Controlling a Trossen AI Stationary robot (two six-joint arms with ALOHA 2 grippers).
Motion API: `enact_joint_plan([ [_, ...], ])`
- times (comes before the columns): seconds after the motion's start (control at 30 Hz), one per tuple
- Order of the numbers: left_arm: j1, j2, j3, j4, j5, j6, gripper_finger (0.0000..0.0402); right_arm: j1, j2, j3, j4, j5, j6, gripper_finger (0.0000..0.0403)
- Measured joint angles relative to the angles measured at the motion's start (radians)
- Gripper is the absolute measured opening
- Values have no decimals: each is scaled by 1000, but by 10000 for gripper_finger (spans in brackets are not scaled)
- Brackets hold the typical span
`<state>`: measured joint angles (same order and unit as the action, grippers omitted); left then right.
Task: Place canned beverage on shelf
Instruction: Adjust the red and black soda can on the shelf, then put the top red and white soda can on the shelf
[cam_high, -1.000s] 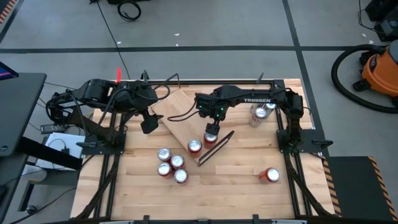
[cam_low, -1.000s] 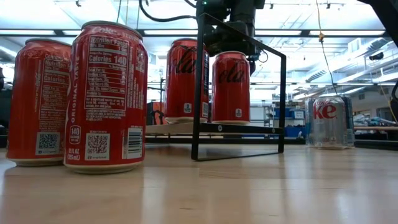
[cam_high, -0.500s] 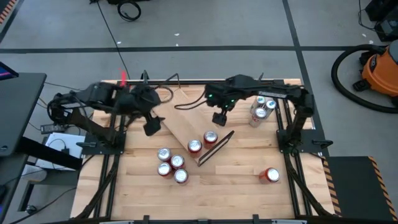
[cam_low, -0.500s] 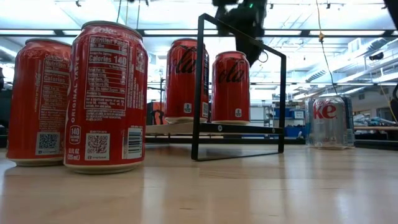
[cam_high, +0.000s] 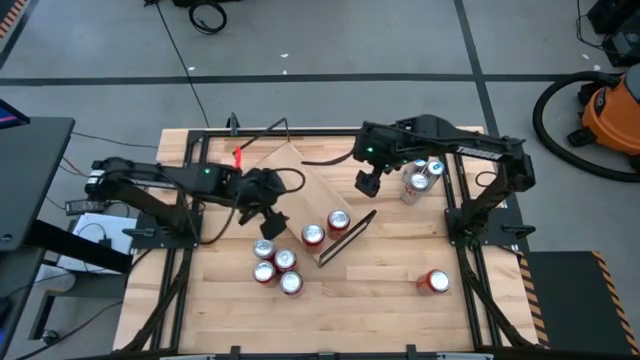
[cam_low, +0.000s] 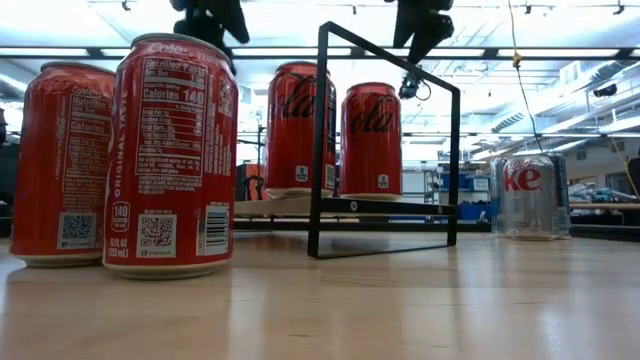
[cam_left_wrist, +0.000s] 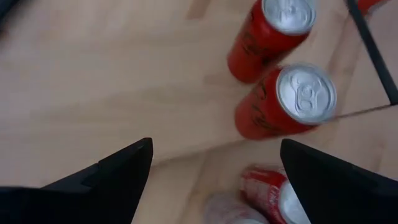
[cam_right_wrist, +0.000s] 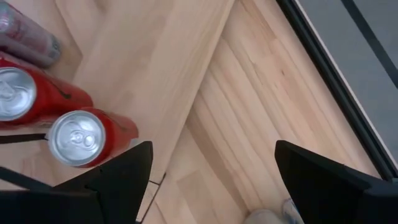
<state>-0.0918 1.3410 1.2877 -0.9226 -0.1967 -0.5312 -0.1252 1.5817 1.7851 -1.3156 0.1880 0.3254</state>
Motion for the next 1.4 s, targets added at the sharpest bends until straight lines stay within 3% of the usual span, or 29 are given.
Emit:
enact_joint_plan([
  [0.5, 5, 205, -19, -2, 92, -241, 363, 28, 9, 0, 0, 3, 16, 348],
  [0.83, 5, 271, -19, 73, 162, -253, 363, 28, 9, 0, -1, 2, 12, 348],
  [1.4, 5, 306, -18, 115, 153, -213, 363, 35, 9, 0, -3, -1, 12, 348],
])
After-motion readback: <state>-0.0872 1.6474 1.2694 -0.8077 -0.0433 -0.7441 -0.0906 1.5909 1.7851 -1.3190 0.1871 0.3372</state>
